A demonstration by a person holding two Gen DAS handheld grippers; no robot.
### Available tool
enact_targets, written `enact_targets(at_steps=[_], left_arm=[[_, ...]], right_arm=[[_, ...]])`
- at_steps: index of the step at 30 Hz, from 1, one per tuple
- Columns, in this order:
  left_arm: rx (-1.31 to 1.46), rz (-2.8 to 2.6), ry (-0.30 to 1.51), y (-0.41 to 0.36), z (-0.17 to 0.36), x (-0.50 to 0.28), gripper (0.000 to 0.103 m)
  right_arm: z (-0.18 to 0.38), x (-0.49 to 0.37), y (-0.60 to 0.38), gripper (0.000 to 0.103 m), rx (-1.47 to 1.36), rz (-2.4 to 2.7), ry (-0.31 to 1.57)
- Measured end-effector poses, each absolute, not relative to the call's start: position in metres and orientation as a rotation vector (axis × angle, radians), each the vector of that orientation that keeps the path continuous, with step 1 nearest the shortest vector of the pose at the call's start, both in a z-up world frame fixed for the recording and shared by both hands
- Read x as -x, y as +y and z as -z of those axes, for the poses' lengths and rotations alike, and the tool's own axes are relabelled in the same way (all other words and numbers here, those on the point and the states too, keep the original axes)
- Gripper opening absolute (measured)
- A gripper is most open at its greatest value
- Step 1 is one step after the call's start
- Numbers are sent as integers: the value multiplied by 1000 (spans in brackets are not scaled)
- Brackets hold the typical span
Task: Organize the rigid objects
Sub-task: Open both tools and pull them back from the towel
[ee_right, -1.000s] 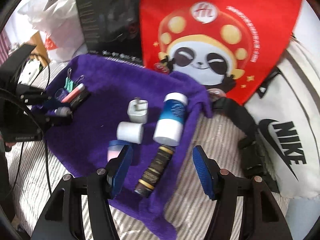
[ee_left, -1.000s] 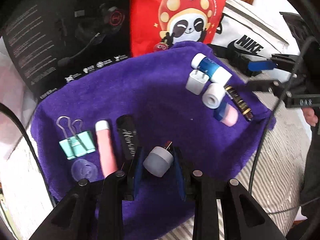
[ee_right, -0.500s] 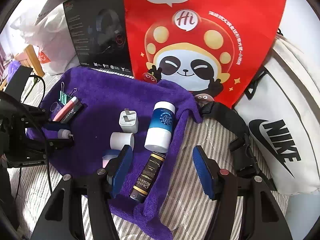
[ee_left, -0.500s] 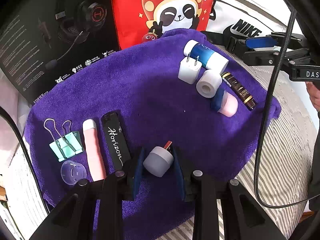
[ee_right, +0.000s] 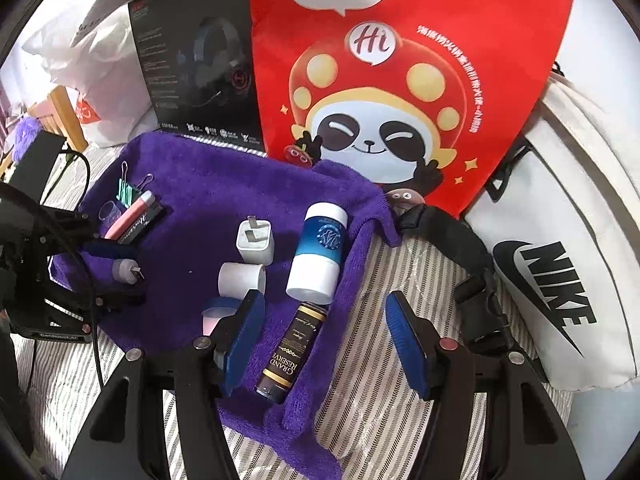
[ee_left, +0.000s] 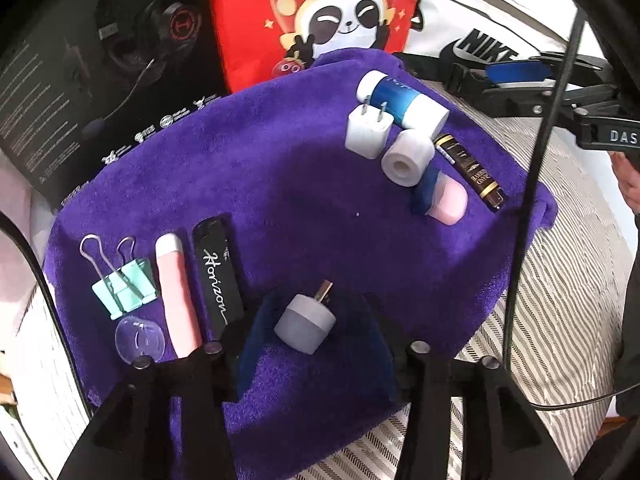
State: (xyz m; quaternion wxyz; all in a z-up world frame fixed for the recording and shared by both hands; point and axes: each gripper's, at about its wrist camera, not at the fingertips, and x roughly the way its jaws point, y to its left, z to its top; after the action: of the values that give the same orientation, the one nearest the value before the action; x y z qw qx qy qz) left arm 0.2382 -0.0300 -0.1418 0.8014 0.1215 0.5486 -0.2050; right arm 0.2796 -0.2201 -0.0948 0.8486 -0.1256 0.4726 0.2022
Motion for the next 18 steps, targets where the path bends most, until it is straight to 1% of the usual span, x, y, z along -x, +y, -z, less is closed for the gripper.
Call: enact_targets(at_steps=[1, 2, 4, 6, 8, 9, 10, 13, 15, 18], left_arm=[[-259, 432, 1180, -30, 140, -238, 59], [-261, 431, 1176, -30, 138, -237, 61], [-263, 431, 1161, -30, 131, -236, 73], [-257, 419, 1136, -30, 120, -234, 80], [-243, 402, 1109, -27, 108, -233, 84], [-233, 389, 1094, -26, 101, -232, 87], [-222, 375, 1082, -24, 95, -231, 92], [-204, 315, 1046, -20, 76, -227, 95], [-195, 272, 1032, -18, 67, -223, 96], [-156, 223, 1021, -7, 54, -211, 103]], right_arm=[[92, -280, -222, 63, 255, -419, 991], [91, -280, -223, 64, 250, -414, 987], [85, -279, -225, 68, 240, -397, 973], [79, -276, -225, 77, 238, -391, 958], [70, -270, -222, 82, 242, -391, 924], [66, -267, -221, 86, 242, -391, 910], [60, -263, -218, 87, 242, -395, 891], [48, -252, -210, 92, 242, -414, 854], [44, -246, -204, 98, 251, -405, 840], [40, -236, -198, 101, 240, -382, 837]])
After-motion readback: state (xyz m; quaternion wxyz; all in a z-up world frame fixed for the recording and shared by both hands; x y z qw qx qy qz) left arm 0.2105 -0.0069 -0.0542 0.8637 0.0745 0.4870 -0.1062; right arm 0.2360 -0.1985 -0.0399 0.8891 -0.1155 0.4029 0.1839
